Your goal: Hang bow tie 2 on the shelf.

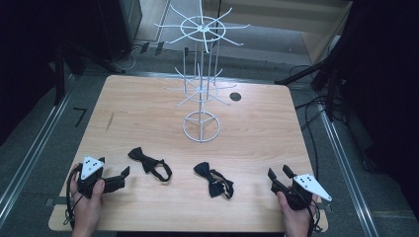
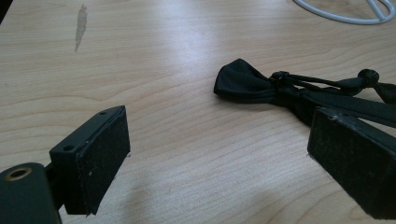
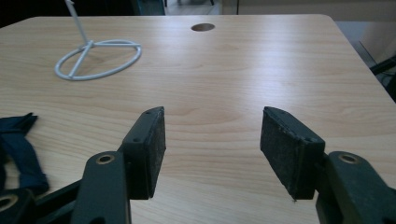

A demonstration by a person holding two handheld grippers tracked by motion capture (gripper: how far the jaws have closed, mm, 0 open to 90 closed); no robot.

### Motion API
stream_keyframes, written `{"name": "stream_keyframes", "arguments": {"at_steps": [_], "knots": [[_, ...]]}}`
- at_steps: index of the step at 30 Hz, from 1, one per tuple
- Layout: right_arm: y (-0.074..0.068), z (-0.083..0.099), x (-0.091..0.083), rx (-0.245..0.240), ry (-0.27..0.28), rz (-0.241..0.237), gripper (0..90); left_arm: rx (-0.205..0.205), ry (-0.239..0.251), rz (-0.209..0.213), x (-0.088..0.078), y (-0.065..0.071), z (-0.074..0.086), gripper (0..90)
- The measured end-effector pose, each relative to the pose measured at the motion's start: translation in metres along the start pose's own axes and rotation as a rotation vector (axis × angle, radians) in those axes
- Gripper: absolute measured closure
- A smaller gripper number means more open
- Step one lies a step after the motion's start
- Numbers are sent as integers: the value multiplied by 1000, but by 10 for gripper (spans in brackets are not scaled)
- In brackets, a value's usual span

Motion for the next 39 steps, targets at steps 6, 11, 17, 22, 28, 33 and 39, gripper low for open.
{"name": "stream_keyframes", "arguments": {"at_steps": [6,11,17,22,28,33,39], "knots": [[-31,-10,1,-49,9,-57,414,7,1,6,-1,1,1,65],[-50,-15,6,-53,-4,-107,426,11,0,4,-1,2,1,65],[-78,-17,18,-77,-39,-182,451,19,0,2,-1,3,1,66],[-112,-21,29,-109,-56,-245,472,19,1,3,-1,3,1,65],[-141,-17,41,-152,-95,-270,499,15,-1,9,-2,3,1,65],[-160,-14,48,-147,-128,-309,522,18,-2,6,-2,3,2,65],[-190,-11,56,-213,-150,-332,525,17,0,8,-2,3,2,65]]}}
Point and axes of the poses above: each handheld gripper's, and its own axes: x roughly forward along the jaws, z roughly out of its underside, y roughly to its right, the point moved 8 cm from there along x, roughly forward along the jaws, and after that the axes turned 3 degrees about -y, right-handed, at the moved point
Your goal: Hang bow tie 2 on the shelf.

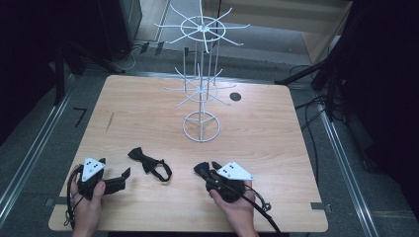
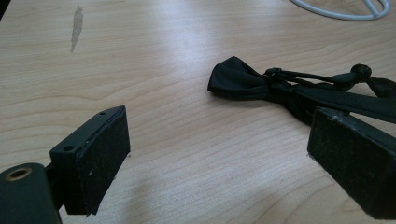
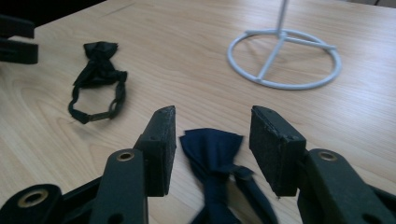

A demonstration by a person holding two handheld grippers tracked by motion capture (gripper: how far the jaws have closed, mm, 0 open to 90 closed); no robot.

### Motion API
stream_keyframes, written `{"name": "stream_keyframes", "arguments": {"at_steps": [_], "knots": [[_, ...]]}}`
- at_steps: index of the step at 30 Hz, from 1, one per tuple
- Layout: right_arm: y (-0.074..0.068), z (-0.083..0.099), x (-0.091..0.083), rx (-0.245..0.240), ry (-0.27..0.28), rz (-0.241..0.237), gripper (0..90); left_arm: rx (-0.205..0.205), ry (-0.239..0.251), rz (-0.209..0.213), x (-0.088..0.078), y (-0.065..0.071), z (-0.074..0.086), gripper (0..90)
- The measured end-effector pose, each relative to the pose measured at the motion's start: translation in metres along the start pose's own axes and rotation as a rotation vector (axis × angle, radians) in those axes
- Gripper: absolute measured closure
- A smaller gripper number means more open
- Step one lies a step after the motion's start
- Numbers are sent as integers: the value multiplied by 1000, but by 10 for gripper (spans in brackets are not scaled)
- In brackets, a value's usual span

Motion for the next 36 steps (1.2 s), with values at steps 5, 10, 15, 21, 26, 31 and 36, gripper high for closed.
{"name": "stream_keyframes", "arguments": {"at_steps": [5,10,15,21,26,31,36], "knots": [[-19,-7,15,-20,-10,-27,528,-2,1,-1,0,0,0,66],[-34,-13,30,-10,-12,-54,531,-1,-1,1,0,0,0,66],[-49,-19,44,-19,-24,-81,531,-1,-1,1,0,0,0,65],[-65,-28,60,-29,-29,-103,523,-1,0,3,0,0,0,65],[-74,-33,71,-38,-41,-114,521,-2,-1,4,0,0,0,66],[-80,-37,82,-55,-55,-114,521,-3,-1,5,0,0,0,65],[-84,-42,93,-53,-65,-117,528,-5,-4,8,0,0,0,65]]}}
Point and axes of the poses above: each handheld gripper's, and its own axes: x roughly forward along the jaws, z roughly out of its underside, y roughly to its right, the point moved 8 cm from there along x, roughly forward along the jaws, and after that the axes turned 3 degrees about -y, right-handed, at the moved point
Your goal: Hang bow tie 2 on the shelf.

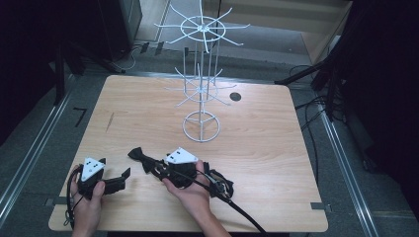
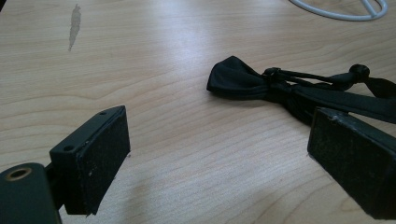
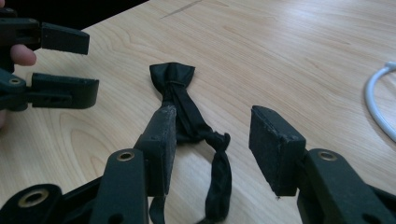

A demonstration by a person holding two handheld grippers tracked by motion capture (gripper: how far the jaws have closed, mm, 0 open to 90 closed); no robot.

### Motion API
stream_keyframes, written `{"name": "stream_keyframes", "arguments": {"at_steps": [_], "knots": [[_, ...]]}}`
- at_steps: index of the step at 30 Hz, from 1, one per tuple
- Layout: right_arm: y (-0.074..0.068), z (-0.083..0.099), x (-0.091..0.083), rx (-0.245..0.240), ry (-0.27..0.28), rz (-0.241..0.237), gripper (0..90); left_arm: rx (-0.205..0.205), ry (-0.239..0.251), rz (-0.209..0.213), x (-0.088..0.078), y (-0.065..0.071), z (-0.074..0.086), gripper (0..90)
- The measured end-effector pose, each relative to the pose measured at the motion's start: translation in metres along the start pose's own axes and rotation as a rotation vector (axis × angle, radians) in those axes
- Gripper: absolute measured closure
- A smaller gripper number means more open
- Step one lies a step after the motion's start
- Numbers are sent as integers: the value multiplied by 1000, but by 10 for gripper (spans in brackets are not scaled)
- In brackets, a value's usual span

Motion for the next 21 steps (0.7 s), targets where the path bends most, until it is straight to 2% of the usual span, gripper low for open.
{"name": "stream_keyframes", "arguments": {"at_steps": [7,15,21], "knots": [[0,0,19,-2,-35,12,527,-3,1,5,0,0,0,65],[1,11,35,12,-102,26,527,-3,0,4,0,0,0,65],[3,20,40,14,-156,31,591,1,-1,4,0,0,0,65]]}}
Point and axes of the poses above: each handheld gripper's, and its own axes: x roughly forward along the jaws, z roughly out of its underside, y roughly to its right, the point moved 8 cm from there along x, roughly forward along the jaws, and after that the axes turned 3 degrees about -y, right-handed, at the moved point
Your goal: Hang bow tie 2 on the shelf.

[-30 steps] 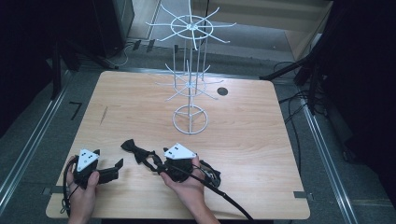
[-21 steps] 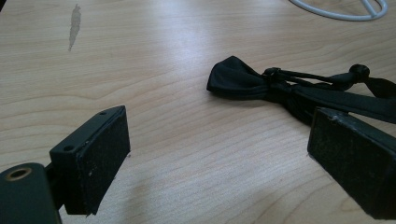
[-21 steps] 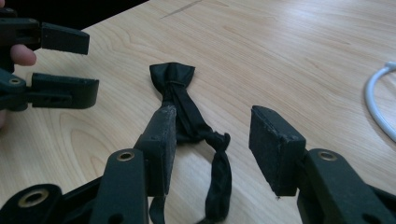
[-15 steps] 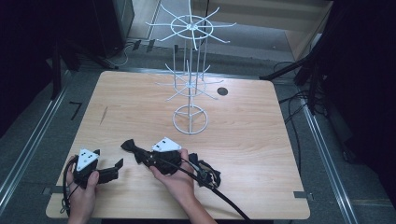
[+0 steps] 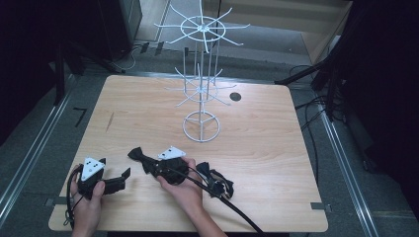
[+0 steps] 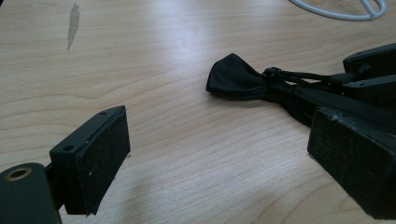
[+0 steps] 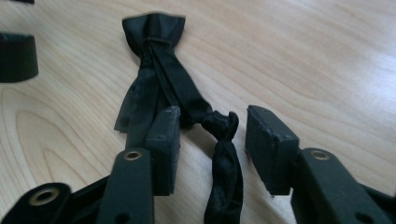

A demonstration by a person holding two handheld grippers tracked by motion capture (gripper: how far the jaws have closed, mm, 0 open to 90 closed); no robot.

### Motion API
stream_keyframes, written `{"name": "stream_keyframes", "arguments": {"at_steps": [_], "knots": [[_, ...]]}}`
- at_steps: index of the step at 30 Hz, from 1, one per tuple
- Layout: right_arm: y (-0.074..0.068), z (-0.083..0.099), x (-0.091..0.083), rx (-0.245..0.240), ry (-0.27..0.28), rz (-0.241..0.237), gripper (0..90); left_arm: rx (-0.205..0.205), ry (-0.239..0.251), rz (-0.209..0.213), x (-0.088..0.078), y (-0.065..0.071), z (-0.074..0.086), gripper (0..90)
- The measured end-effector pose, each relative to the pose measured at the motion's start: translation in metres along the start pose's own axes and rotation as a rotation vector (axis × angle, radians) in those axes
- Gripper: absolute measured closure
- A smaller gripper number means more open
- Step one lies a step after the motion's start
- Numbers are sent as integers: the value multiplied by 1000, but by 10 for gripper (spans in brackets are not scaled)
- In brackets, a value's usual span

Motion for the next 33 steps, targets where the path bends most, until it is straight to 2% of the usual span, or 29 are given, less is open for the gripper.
{"name": "stream_keyframes", "arguments": {"at_steps": [8,12,17,18,26,33], "knots": [[5,0,-1,-10,-4,34,776,-5,0,2,0,0,0,65],[3,1,-1,-18,-2,30,788,-6,1,2,0,0,0,65],[1,-4,-7,-19,47,35,794,-9,3,2,0,0,0,65],[2,-5,-8,-34,61,41,795,-8,2,2,0,0,0,65],[0,-15,-22,-61,138,62,798,-8,2,3,0,0,0,65],[0,-21,-33,-67,185,76,798,-7,1,3,0,0,0,65]]}}
Point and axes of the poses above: each handheld gripper's, and its own axes: x roughly forward along the jaws, z roughly out of its underside, y roughly to its right, the point moved 8 cm from there along x, roughly forward along the jaws, and after that the axes turned 3 degrees about -y, right-handed, at the moved point
